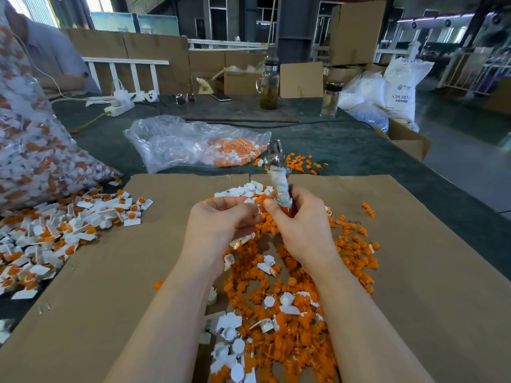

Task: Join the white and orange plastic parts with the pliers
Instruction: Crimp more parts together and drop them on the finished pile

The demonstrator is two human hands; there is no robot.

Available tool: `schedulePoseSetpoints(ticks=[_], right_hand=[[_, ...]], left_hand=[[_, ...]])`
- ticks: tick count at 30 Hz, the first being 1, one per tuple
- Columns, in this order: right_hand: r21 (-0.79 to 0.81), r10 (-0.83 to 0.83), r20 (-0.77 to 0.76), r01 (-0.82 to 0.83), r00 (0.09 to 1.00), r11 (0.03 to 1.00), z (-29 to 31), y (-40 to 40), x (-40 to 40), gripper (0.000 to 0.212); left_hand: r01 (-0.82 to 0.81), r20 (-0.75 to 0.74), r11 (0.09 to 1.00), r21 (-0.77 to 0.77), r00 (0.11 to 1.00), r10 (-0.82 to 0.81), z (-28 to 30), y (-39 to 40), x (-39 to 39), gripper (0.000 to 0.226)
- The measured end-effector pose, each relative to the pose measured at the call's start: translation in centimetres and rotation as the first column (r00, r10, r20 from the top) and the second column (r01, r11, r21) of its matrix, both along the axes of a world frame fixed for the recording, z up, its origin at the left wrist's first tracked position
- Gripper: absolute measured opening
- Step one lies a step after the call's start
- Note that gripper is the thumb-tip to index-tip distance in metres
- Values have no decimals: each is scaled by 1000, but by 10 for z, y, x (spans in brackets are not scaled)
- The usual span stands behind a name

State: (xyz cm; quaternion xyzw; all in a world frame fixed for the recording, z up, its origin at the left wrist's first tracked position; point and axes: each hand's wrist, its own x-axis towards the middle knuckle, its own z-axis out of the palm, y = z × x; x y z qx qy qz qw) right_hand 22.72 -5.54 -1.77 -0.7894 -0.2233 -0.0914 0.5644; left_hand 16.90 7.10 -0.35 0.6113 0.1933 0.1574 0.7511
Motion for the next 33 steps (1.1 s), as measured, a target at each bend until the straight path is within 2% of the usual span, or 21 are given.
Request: schedulePoseSetpoints(ticks=[4,10,21,27,33], right_hand=[[4,-33,34,33,999,999,-1,1,-1,11],[42,-90,89,86,992,995,-2,3,-3,13],[-22,-94,83,96,992,995,-1,3,-2,12],[-80,-108,80,114,991,990,-1,4,-2,16],[-94,-110,69,116,991,989,0,5,-2,17]], left_hand=[[14,35,998,-67,999,-12,2,-3,-1,9],[12,96,997,-70,995,-6,5,-7,-2,5],[-50,94,995,85,995,41,3,-9,-2,8],[-130,85,985,116,989,121,3,-13,-1,11],[-144,93,978,150,987,132,1,-13,1,7]])
